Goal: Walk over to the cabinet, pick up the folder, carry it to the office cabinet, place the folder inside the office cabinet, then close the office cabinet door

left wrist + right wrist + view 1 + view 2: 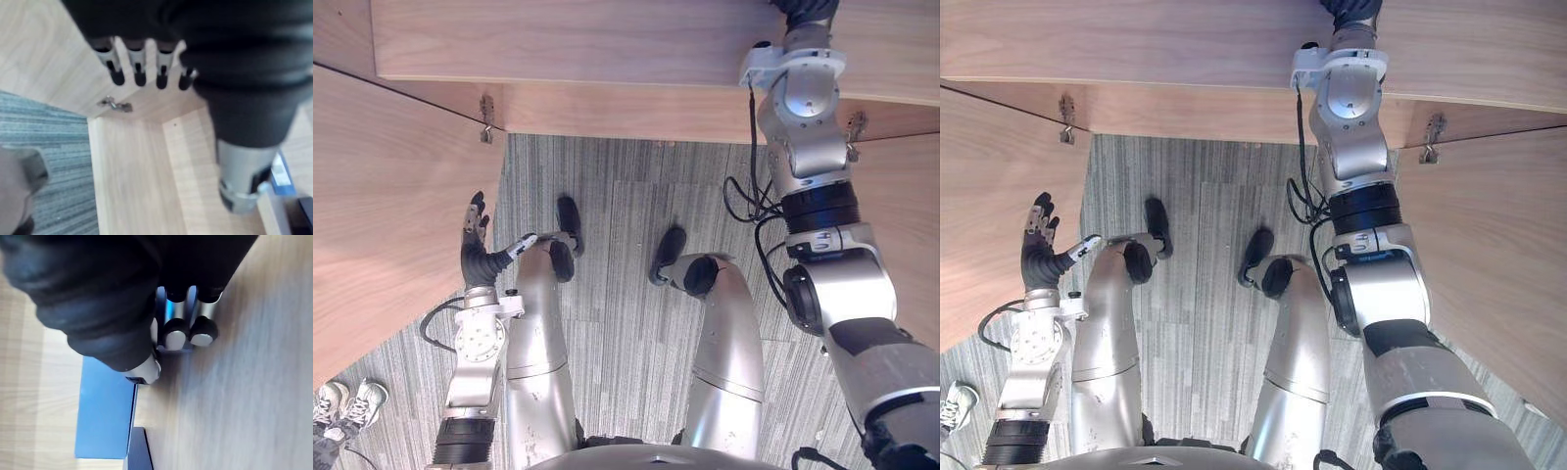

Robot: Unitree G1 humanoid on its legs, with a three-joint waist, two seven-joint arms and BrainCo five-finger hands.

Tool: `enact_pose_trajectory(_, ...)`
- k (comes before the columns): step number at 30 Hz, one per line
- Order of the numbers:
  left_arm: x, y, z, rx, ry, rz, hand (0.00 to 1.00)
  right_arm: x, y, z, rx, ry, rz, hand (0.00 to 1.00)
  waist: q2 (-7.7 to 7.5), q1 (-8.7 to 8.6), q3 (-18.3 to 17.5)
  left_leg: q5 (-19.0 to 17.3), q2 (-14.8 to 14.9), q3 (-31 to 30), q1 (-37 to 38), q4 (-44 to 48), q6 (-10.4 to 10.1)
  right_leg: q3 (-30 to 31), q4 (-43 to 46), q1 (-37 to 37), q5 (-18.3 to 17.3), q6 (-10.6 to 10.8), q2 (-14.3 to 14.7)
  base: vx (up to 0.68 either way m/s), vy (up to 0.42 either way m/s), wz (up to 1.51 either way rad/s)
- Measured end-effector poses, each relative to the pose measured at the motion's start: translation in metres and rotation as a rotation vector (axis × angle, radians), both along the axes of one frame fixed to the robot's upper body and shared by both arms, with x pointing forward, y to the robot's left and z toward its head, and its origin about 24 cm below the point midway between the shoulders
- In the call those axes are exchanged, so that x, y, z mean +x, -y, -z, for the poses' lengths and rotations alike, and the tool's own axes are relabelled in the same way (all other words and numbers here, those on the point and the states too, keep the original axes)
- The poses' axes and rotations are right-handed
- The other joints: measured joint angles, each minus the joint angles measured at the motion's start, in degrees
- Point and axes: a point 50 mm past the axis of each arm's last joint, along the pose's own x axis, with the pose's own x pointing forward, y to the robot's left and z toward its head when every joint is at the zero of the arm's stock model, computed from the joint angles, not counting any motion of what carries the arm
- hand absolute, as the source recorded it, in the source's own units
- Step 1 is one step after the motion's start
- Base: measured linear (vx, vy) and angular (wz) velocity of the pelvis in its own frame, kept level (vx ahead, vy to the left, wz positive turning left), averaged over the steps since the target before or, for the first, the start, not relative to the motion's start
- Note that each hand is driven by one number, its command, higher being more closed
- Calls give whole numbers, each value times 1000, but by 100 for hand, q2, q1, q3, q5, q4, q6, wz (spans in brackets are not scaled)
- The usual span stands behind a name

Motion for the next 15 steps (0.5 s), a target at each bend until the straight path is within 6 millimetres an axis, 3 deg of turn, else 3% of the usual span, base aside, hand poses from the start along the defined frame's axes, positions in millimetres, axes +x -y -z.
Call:
enact_pose_trajectory(3, 5, 3, 3, 9, -18, 9, 0, -20, 0, 5, -9, 79, -18, 100, -1, -28, 0, -26, 24, -13, 70, 60, 34, -15, 3, 114, -13, 4, 14, 3, 7, -1)
enact_pose_trajectory(6, 10, 8, 2, 14, -14, 28, 0, -35, 1, 26, -37, 100, -17, 100, -9, -47, -7, -156, 52, -7, 307, 99, 37, -14, -34, 379, -52, 9, 35, 3, 24, -4)
enact_pose_trajectory(11, 12, 10, 4, 56, -36, 33, 0, -56, -3, 76, -134, 54, -6, 100, -33, -179, -29, -184, 73, 159, 1002, -252, 29, -11, -443, 1040, -3, 44, 84, 0, 1, -1)
enact_pose_trajectory(12, 12, 11, 8, 61, -57, 34, 0, -61, -8, 96, -153, 8, -29, 100, -51, -205, -103, -185, 87, 238, 1306, -427, 30, -17, -673, 1334, 40, 94, 122, 8, 5, -8)
enact_pose_trajectory(15, 13, 17, 17, 54, -97, 55, 0, -72, -13, 126, -194, -64, -51, 100, -81, -236, -278, -196, 106, 342, 1815, -718, 30, -69, -1086, 1873, 102, 150, 165, 55, 13, -7)
